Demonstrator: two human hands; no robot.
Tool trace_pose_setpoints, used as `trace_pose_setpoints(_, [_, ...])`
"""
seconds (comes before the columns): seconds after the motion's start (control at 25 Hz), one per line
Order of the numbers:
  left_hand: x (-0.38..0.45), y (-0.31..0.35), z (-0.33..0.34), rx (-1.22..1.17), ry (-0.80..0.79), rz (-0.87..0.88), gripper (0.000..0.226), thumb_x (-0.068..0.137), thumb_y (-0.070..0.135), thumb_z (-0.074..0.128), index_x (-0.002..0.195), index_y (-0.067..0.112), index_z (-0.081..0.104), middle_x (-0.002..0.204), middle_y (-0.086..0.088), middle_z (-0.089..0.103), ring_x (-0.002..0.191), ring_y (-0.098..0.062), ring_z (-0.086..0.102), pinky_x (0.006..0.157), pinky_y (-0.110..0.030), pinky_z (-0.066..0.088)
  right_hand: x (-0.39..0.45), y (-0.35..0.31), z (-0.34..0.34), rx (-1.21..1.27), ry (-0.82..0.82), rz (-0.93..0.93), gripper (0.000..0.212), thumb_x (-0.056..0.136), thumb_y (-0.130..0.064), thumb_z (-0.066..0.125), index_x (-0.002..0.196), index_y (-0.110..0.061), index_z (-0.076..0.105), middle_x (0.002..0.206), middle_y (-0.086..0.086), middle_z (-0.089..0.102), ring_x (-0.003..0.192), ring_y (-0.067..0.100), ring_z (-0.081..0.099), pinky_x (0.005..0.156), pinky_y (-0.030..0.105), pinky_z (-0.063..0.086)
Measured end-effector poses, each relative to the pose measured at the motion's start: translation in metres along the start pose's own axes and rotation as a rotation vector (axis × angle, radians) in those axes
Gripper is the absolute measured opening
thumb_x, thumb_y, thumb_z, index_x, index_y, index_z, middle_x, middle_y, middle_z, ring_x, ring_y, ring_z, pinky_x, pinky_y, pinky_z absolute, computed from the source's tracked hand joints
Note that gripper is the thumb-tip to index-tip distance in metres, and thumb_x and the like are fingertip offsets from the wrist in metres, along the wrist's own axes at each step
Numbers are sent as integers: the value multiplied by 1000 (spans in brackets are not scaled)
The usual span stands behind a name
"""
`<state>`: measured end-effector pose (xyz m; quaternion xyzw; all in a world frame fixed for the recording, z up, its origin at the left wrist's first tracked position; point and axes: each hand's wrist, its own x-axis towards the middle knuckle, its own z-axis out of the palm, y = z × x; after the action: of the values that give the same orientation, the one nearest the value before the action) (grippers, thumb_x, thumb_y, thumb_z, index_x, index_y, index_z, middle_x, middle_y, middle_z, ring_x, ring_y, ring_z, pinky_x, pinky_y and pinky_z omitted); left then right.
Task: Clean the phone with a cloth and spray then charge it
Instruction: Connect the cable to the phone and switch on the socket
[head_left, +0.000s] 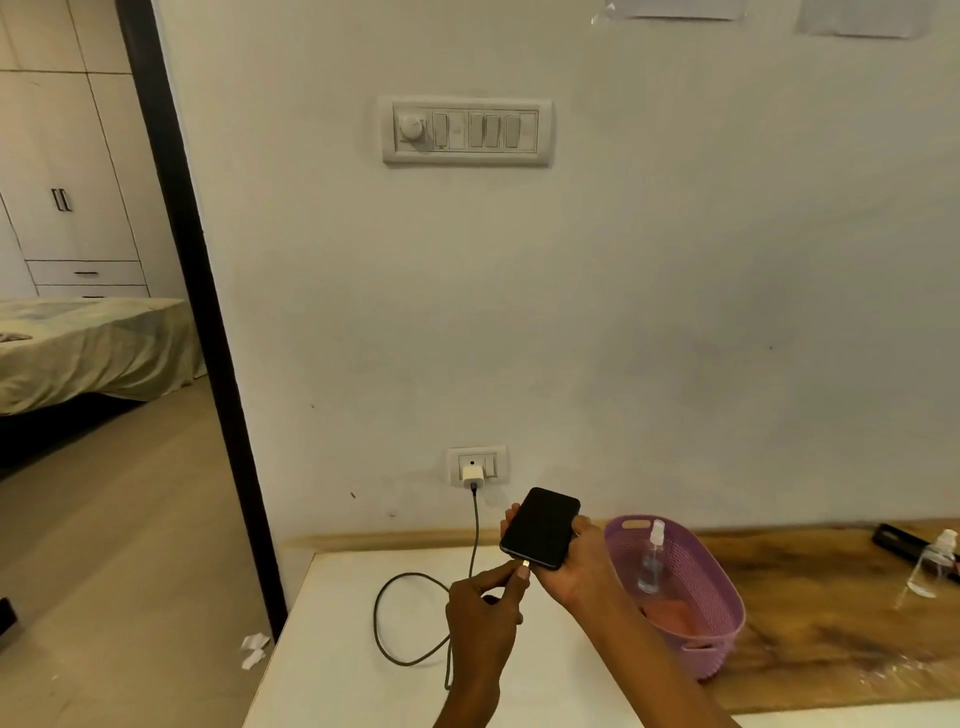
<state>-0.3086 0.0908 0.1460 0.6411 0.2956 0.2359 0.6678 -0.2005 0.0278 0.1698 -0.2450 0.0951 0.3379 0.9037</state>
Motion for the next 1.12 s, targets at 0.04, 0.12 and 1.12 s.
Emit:
trace_pose_setpoints(0.04, [0,0,0,1,4,-1,23,84,25,77,105,17,76,88,-2,76,57,-14,60,63,-29,48,0,1,0,-2,1,-3,49,98,-37,36,135,-7,43,129,26,54,109,40,57,102,54,43])
trace_pose_setpoints(0.12, [0,2,-1,-13,16,-7,20,83,24,78,102,17,77,77,1,74,56,-15,59,64,-29,48,0,3,0,5,0,-1,48,98,-38,36,134,-7,43,132,26,53,107,40,58,103,54,43])
trace_pose_setpoints(1.12, [20,-12,0,-200,-25,-248,37,79,-4,77,110,9,64,70,-14,75,65,-28,74,64,-31,59,15,24,-21,-70,-117,-153,71,88,-65,40,132,-10,51,117,17,65,96,32,67,86,45,55])
